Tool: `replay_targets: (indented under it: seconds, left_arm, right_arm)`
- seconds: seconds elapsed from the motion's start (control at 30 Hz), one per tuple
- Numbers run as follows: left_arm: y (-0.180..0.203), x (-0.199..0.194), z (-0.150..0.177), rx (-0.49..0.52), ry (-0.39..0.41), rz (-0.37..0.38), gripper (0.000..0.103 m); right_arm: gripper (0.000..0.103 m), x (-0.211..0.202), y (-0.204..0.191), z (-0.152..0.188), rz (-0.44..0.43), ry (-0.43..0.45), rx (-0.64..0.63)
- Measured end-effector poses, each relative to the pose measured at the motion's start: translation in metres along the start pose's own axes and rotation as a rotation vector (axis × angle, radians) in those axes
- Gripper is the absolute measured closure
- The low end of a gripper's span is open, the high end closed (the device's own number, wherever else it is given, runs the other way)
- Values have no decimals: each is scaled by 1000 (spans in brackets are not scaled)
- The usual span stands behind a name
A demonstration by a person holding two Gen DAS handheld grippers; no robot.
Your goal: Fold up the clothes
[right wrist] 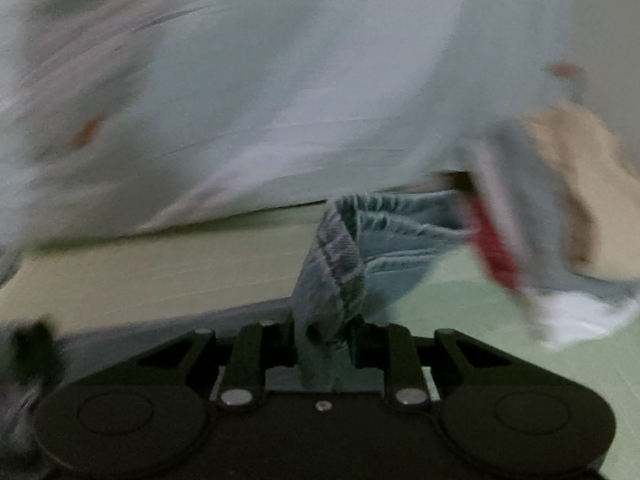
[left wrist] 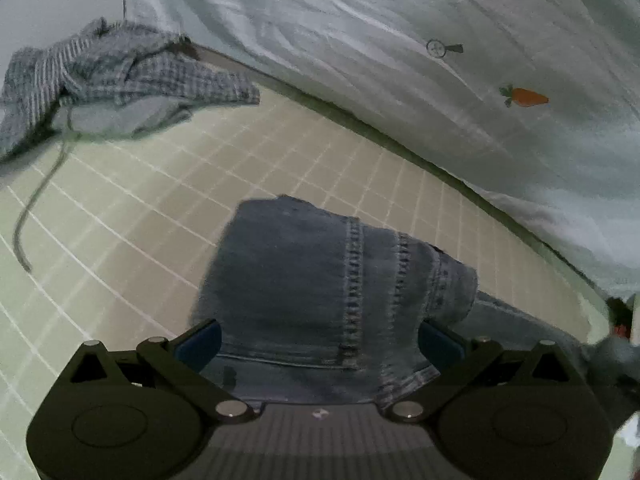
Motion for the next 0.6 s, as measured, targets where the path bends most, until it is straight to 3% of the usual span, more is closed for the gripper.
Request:
replay_targets:
  seconds: [0.1, 0.17, 0.23, 0.4, 0.5, 0.6]
  left_arm:
    - [-11, -10, 3, 32, 7, -4, 0]
    - [-19, -14, 8, 48, 0, -2, 0]
    - [-25, -16, 13, 70, -12, -4, 0]
    - [-43, -12, 19, 90, -49, -12, 0]
    - [-50, -10, 14, 84, -44, -10, 0]
    - [-53, -4, 5, 73, -31, -12, 0]
  right_arm:
    - [79, 8, -62, 32, -77, -70, -87]
    - [78, 18, -86, 58, -108, -166, -68]
    - [76, 26, -102, 82, -79, -241, -61]
    - [67, 16, -103, 81, -75, -230, -16]
    - [57, 4, -89, 74, -88, -192, 106]
    - [39, -5, -70, 66, -75, -123, 260]
Point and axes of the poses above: each gripper's, at about its wrist camera, not at the fingertips, and x roughly the way its jaws point, y to its right, z to its underside, the point moved 4 cm from there along x, roughly the way its jaws point, and after that the axes turned 1 degree about -z, right-handed, at the moved point
